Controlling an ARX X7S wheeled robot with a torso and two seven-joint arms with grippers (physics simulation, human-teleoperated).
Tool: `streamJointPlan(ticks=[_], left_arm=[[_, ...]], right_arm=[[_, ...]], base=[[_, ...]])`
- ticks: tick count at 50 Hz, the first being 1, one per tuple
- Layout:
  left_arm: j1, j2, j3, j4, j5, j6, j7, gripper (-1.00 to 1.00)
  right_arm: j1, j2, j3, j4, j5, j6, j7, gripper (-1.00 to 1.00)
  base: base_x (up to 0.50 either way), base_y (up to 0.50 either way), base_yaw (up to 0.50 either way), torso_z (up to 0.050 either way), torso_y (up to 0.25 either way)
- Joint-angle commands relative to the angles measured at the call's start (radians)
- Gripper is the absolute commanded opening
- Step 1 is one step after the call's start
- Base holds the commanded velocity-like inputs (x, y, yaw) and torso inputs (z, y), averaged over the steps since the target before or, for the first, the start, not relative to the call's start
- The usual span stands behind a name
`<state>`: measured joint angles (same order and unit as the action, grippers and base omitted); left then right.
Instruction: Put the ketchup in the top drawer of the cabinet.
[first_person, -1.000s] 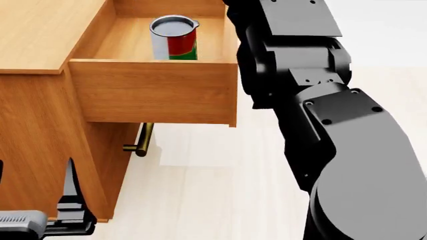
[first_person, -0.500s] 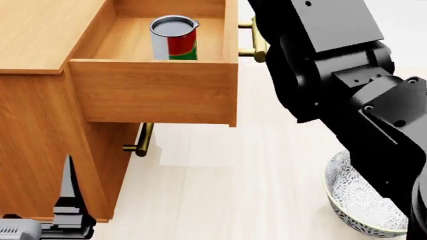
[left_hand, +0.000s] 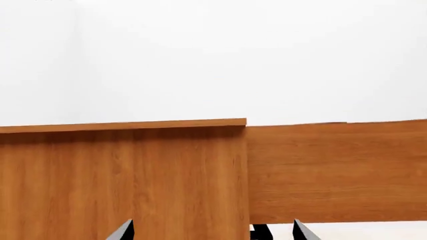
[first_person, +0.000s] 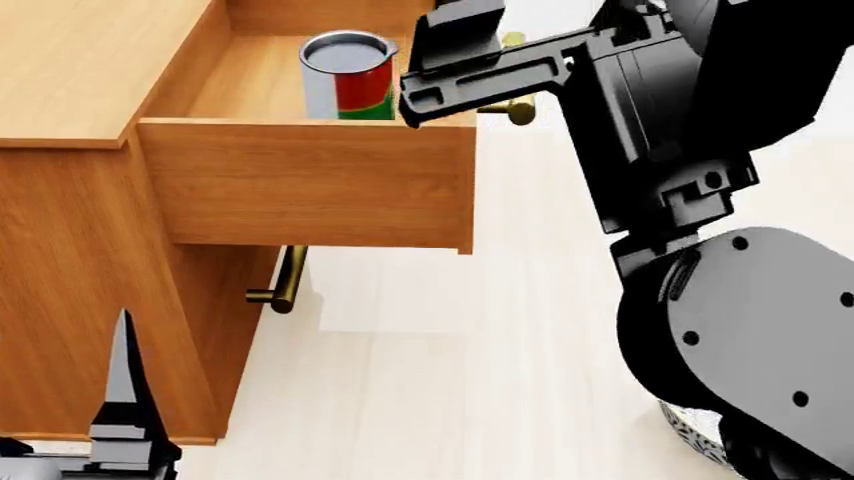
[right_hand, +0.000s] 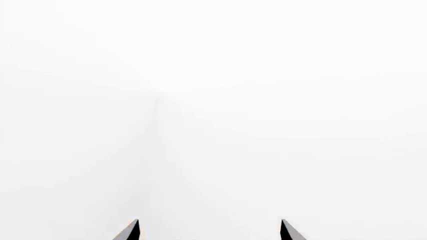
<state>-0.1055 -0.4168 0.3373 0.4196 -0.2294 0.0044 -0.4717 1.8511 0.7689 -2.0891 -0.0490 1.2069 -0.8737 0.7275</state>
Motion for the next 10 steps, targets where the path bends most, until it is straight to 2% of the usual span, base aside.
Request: streamJointPlan(ticks=[1,10], left_arm=[[0.019,-0.013,-0.002,0.035,0.003,-0.009,-0.011,1.00],[0.034,-0.024,-0.006,0.062,0.003,-0.018,-0.020,1.00]], right_arm=[[-0.061,0.142,-0.035,-0.205,-0.296,-0.003,0.309,1.00],[-0.114,0.186,-0.033,-0.261,-0.399,0.021,0.406,1.00]], base=[[0.00,0.00,0.00,0.000,0.000],[0.00,0.00,0.00,0.000,0.000]])
